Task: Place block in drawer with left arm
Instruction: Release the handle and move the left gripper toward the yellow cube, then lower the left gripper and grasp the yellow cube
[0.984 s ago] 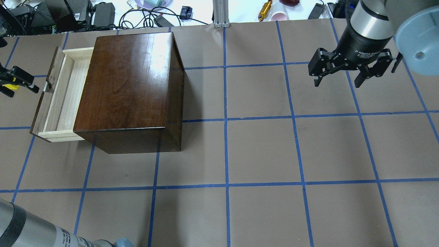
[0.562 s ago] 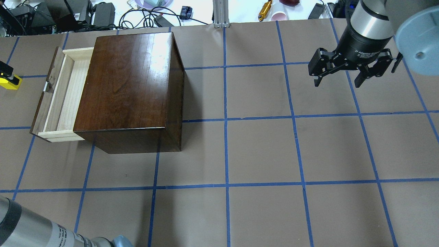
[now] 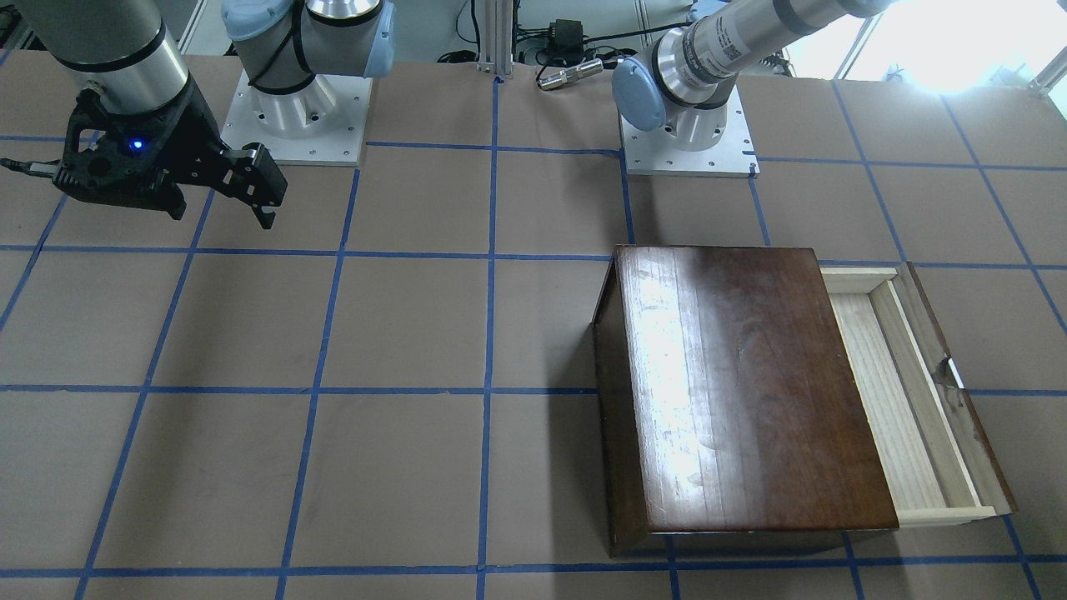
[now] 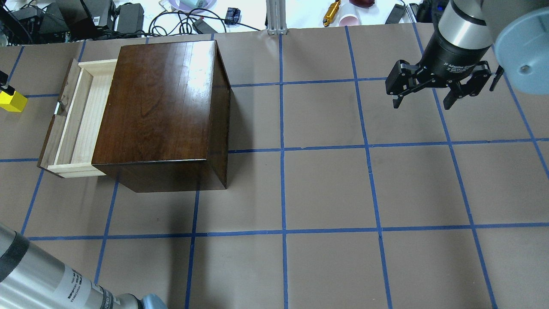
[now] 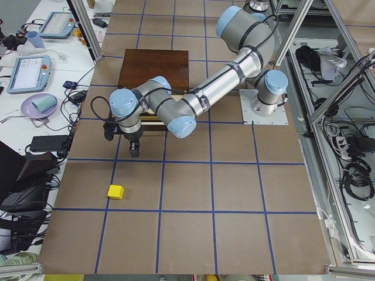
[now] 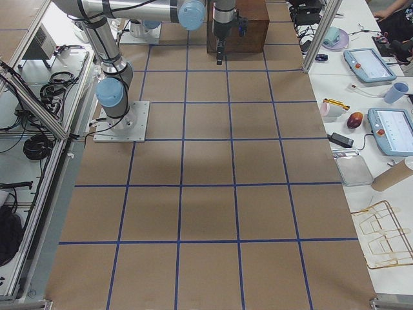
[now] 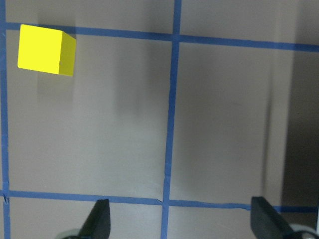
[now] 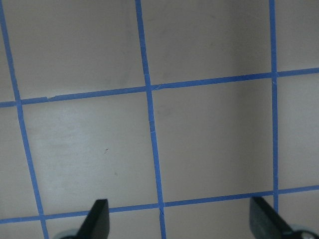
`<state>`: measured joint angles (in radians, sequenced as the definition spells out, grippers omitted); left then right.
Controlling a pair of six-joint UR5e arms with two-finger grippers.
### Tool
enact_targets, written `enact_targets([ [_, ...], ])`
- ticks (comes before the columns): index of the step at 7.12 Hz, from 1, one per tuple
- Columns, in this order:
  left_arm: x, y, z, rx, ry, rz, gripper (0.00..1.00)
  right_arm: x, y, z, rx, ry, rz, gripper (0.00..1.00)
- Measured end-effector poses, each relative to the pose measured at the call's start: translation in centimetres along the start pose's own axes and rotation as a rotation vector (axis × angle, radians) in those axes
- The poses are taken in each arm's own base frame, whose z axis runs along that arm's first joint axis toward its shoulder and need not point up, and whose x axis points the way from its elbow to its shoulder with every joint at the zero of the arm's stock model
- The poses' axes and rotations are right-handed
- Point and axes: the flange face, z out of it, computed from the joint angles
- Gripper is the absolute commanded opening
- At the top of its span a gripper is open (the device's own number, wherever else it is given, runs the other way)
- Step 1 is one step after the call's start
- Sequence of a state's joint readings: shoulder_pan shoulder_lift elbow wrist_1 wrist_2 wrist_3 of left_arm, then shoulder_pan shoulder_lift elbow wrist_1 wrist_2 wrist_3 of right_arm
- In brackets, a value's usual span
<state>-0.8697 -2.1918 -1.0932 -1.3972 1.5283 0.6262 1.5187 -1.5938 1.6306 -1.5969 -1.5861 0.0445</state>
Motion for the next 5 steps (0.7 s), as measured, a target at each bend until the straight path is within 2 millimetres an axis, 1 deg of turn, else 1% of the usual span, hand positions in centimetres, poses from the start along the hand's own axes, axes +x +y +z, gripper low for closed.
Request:
enact_targets([
  [3, -2.9, -3.8, 3.0, 0.018, -0.016, 0.033, 1.00, 0.0, 0.0, 0.0, 0.000, 0.000, 0.000, 1.00],
  [5, -4.2, -5.3, 5.4, 0.027, -0.026, 0.070, 1.00, 0.0, 0.0, 0.0, 0.000, 0.000, 0.000, 1.00],
])
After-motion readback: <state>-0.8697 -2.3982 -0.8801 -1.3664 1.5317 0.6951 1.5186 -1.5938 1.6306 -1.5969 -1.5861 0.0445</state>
